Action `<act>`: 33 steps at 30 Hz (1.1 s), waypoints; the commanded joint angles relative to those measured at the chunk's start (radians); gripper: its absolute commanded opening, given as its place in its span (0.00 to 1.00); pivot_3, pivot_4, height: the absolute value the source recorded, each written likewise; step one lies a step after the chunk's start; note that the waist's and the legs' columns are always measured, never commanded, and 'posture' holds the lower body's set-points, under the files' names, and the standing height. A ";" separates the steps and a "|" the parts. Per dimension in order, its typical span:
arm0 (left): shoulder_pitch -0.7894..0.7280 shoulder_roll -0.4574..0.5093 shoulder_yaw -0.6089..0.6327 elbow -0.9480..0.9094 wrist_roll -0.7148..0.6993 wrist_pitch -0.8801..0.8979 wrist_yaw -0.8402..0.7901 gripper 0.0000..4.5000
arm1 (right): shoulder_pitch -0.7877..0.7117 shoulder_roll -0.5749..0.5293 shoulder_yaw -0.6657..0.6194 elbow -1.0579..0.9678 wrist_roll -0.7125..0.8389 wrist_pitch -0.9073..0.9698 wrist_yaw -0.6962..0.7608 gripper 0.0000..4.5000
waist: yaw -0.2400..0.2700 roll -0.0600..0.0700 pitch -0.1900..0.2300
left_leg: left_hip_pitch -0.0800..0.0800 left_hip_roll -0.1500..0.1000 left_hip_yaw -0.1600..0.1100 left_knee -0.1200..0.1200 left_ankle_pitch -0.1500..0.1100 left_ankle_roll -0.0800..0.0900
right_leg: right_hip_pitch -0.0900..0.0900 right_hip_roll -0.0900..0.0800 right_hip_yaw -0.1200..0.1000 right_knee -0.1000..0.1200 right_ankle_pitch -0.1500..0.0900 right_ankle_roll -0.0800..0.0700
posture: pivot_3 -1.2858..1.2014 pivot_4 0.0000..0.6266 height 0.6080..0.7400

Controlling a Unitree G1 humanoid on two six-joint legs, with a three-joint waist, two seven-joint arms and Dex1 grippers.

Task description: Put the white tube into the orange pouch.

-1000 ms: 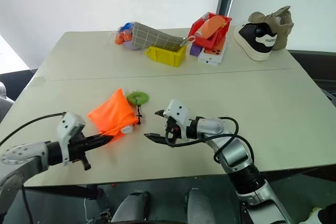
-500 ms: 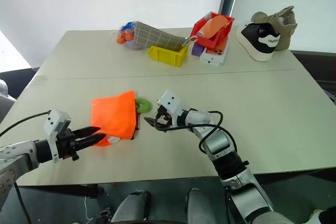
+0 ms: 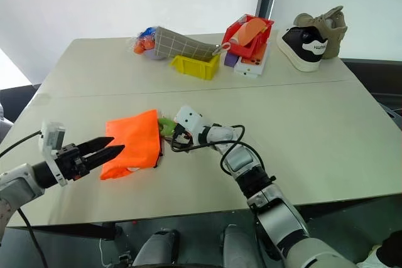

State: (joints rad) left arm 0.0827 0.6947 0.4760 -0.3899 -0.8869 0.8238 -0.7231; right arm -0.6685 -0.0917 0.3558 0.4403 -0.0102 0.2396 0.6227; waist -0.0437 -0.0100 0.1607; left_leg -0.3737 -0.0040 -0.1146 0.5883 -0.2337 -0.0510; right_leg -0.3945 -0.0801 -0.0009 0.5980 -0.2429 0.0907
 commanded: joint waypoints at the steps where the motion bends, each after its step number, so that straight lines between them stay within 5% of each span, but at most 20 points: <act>1: -0.008 -0.013 0.004 -0.017 -0.006 -0.019 0.025 0.77 | -0.051 0.029 -0.060 0.058 0.023 -0.010 -0.025 0.86 | 0.000 0.000 0.000 | 0.000 0.000 0.000 0.000 0.000 0.000 | 0.000 0.000 0.000 0.000 0.000 0.000 | 0.52 0.24 1.00; 9: -0.003 -0.107 -0.030 -0.022 0.043 -0.077 0.118 0.77 | 0.014 0.025 -0.093 -0.029 0.057 -0.022 0.036 0.00 | 0.001 0.000 0.000 | 0.000 0.000 0.000 -0.001 0.000 0.000 | 0.000 0.000 0.000 0.000 0.000 0.000 | 0.52 0.24 1.00; 18: -0.012 -0.136 -0.036 0.026 0.074 -0.125 0.136 0.77 | 0.090 -0.017 -0.139 -0.186 0.073 0.042 0.007 0.00 | 0.001 0.000 0.000 | 0.000 0.000 0.000 0.000 0.000 0.000 | 0.000 0.000 0.000 0.000 0.000 0.000 | 0.52 0.24 1.00; 33: -0.102 -0.123 -0.099 0.062 0.122 -0.181 0.132 0.77 | 0.367 -0.297 -0.242 -0.661 0.247 0.298 0.129 0.00 | 0.024 0.000 0.000 | -0.001 0.000 0.000 0.000 0.000 -0.001 | 0.000 0.000 0.000 -0.002 -0.002 0.003 | 0.52 0.24 1.00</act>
State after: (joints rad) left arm -0.0021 0.5593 0.3878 -0.3137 -0.7721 0.6610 -0.5725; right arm -0.2892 -0.3871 0.1454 -0.1550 0.2038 0.5373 0.7588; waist -0.0200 -0.0102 0.1606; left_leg -0.3739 -0.0040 -0.1144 0.5881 -0.2336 -0.0516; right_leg -0.3945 -0.0805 -0.0007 0.5961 -0.2450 0.0937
